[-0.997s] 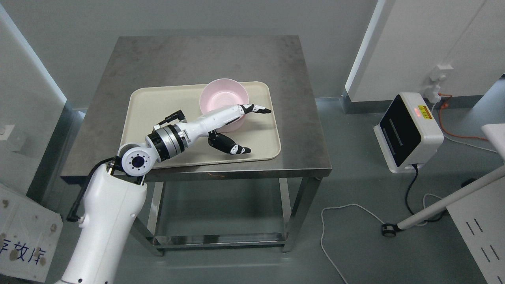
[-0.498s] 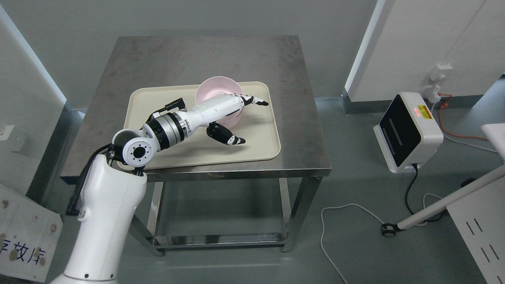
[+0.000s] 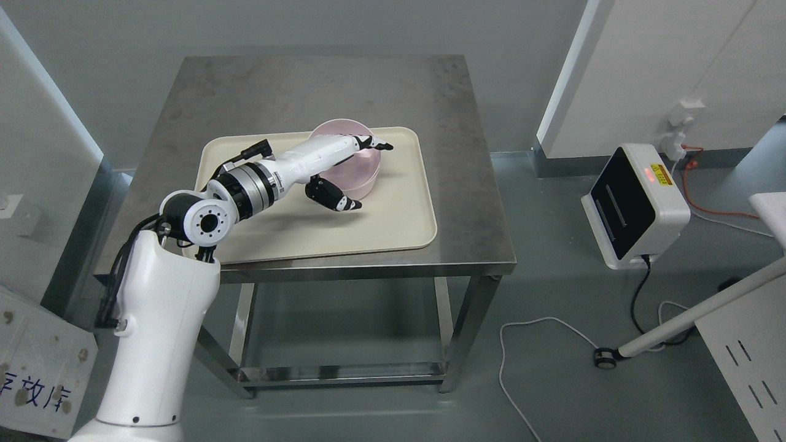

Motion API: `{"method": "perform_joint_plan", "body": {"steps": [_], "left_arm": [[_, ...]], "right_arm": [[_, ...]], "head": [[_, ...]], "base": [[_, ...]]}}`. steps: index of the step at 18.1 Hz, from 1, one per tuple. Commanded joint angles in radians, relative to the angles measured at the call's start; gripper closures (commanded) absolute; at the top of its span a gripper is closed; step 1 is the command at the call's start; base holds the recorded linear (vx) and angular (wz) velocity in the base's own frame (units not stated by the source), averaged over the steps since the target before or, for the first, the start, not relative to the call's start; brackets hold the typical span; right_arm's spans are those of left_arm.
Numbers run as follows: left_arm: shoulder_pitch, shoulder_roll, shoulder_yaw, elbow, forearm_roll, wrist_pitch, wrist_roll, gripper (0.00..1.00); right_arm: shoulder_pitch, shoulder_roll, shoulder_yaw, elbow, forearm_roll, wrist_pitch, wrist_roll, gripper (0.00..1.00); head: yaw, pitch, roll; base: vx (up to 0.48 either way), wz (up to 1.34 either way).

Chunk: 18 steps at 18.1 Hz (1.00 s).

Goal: Stack pink IKEA bowls on left shelf middle
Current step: 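Lower the left hand beside the stacked bowls and grip their rim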

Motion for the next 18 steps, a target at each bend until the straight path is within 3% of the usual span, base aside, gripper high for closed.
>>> {"method": "perform_joint_plan", "body": {"steps": [1,7,12,18], "left_arm": [[-0.004,0.081,0.021,0.084,-0.089,-0.003,0.002,0.22],[-0.018,0.101,-0.013,0.075,-0.089,-0.014,0.002,0.37],[-0.010,0.093,-0.071,0.064,-0.091,-0.090,0.002,0.52],[-0.009,0.077,-0.048,0.062,-0.087,-0.146,0.002,0.82]], "right_arm": [[0.000,-0.017,-0.011,0.000,0.008,0.000,0.002,0.00],[0.000,-0.017,-0.009,0.000,0.008,0.000,0.000,0.00],[0.000,-0.017,-0.009,0.000,0.008,0.000,0.002,0.00],[0.000,-0.017,-0.011,0.000,0.008,0.000,0.000,0.00]], "head": [[0.0000,0.000,0.000],[0.0000,0.000,0.000],[0.0000,0.000,0.000],[0.0000,0.000,0.000]], "base": [[0.000,0.00],[0.000,0.00],[0.000,0.00],[0.000,0.00]]}}
